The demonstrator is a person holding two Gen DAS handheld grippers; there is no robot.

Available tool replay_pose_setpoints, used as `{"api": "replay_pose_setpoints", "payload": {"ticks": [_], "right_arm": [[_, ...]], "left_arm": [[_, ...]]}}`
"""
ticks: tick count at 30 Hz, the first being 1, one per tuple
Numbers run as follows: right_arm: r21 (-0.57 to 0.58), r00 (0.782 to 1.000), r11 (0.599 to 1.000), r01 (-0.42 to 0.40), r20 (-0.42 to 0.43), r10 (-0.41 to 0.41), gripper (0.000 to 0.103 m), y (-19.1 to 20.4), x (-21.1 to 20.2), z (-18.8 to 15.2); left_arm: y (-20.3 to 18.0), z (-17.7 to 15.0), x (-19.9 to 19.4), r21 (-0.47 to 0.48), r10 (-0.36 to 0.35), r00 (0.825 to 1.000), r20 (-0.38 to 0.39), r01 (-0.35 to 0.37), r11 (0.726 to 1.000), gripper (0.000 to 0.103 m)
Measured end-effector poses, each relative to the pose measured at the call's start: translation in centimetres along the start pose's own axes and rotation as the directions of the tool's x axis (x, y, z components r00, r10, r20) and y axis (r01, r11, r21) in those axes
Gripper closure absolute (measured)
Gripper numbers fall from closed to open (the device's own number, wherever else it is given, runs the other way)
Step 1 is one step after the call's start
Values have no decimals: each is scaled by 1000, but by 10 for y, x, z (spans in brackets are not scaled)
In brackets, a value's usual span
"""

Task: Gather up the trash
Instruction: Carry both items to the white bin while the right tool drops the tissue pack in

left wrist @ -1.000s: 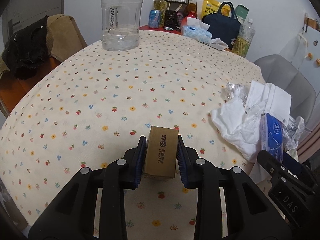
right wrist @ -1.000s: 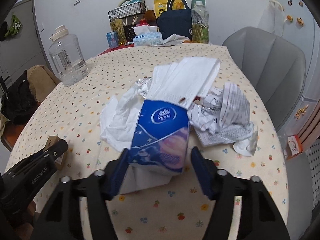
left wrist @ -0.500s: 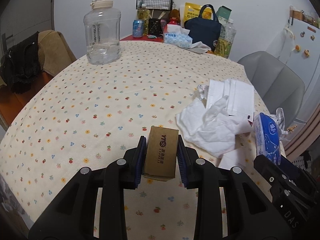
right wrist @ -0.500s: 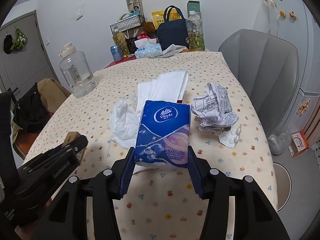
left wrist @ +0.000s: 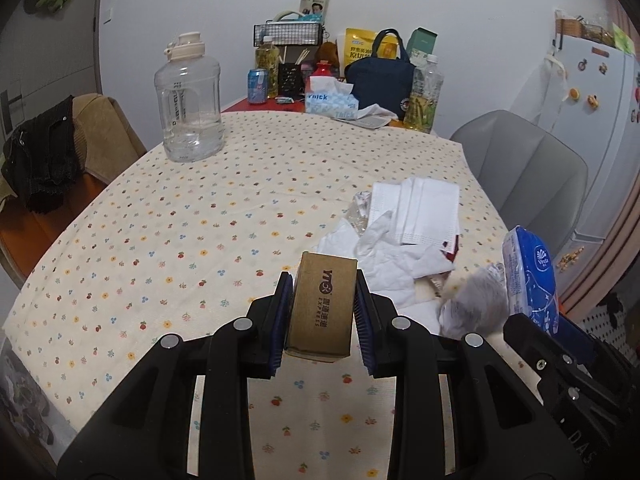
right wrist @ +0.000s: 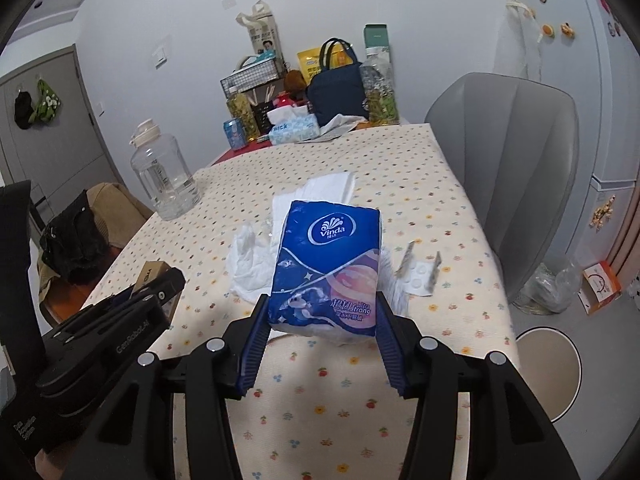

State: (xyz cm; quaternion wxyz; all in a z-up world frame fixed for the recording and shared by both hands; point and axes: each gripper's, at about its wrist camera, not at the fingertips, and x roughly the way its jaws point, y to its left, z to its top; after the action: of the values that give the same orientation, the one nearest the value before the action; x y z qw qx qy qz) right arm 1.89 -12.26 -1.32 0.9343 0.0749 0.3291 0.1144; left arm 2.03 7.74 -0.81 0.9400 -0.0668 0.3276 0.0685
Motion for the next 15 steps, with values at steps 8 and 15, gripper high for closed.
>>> {"api": "replay_pose_setpoints", "payload": {"ticks": [8, 15], "right_arm": [[43, 995, 996, 85, 45, -86, 53, -35, -22, 7], [91, 985, 984, 153, 69, -160, 53, -71, -39, 10]], "left_arm": [[-33, 5, -6, 42, -33, 999, 22, 32, 999, 73], [-71, 11, -8, 95, -86, 996, 35, 82, 992, 73]]}}
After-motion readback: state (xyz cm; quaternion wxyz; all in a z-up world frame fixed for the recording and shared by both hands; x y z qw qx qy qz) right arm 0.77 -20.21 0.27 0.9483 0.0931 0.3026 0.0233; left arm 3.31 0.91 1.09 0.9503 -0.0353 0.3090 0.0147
